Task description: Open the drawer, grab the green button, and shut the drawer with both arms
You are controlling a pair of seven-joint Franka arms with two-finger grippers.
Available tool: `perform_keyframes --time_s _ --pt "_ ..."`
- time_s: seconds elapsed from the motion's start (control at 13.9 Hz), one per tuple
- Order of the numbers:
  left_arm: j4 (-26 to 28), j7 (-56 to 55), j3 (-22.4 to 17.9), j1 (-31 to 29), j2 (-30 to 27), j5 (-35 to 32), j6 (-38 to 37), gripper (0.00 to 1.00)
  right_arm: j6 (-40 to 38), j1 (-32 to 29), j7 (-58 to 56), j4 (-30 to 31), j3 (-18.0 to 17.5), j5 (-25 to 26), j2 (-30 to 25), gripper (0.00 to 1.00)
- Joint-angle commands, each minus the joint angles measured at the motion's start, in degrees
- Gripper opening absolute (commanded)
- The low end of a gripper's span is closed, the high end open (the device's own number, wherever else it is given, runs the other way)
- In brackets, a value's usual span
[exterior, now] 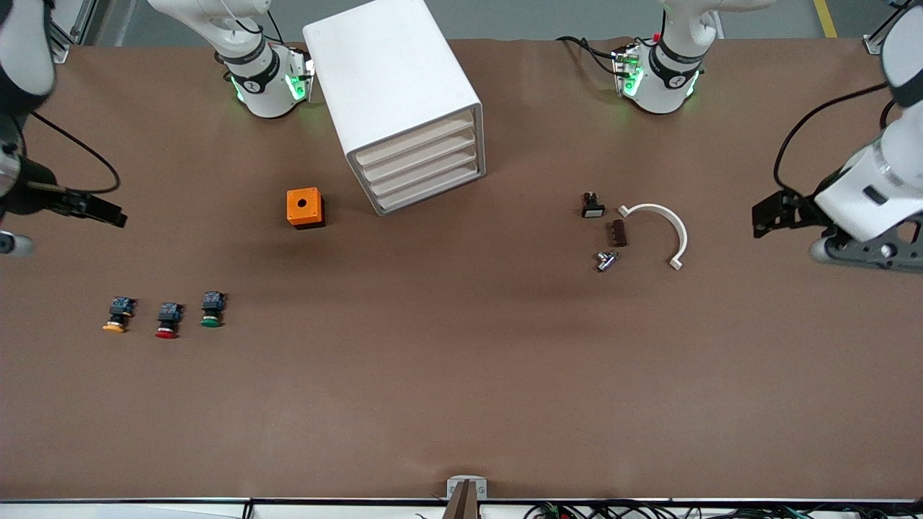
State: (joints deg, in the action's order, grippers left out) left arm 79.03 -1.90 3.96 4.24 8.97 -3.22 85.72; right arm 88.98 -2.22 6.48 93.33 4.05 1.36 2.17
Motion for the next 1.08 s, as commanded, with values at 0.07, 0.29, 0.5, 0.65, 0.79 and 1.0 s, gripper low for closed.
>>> perform_keyframes --time_s 0.07,0.29,0.5,0.65,0.79,1.0 --pt "1.6 -5.3 -0.1 0.2 -5.2 0.0 -3.7 1.0 -4.7 -2.7 -3.0 -8.5 -0.7 0.0 1.7 1.0" --pt "1.7 -1.7 -0.1 -0.6 -5.7 0.1 -3.9 1.0 -5.0 -2.4 -3.1 -11.7 -1.1 0.0 1.6 1.0" --pt "1.2 -6.4 0.3 -0.2 -6.2 0.1 -5.0 1.0 -7.5 -2.1 -3.0 -14.7 -1.6 0.0 1.7 1.0" --pt "1.0 -6.3 0.6 -0.3 -6.5 1.1 -5.8 1.0 -7.4 -2.1 -3.0 -14.8 -1.7 -0.9 1.7 1.0" --pt "1.0 -6.0 0.5 -0.3 -6.4 1.2 -5.8 1.0 -7.4 -2.0 -3.0 -14.8 -1.7 -1.4 1.8 1.0" --pt "0.3 -5.7 0.5 -0.4 -5.8 1.3 -5.8 1.0 -7.3 -1.8 -2.9 -14.8 -1.6 -1.5 2.1 1.0"
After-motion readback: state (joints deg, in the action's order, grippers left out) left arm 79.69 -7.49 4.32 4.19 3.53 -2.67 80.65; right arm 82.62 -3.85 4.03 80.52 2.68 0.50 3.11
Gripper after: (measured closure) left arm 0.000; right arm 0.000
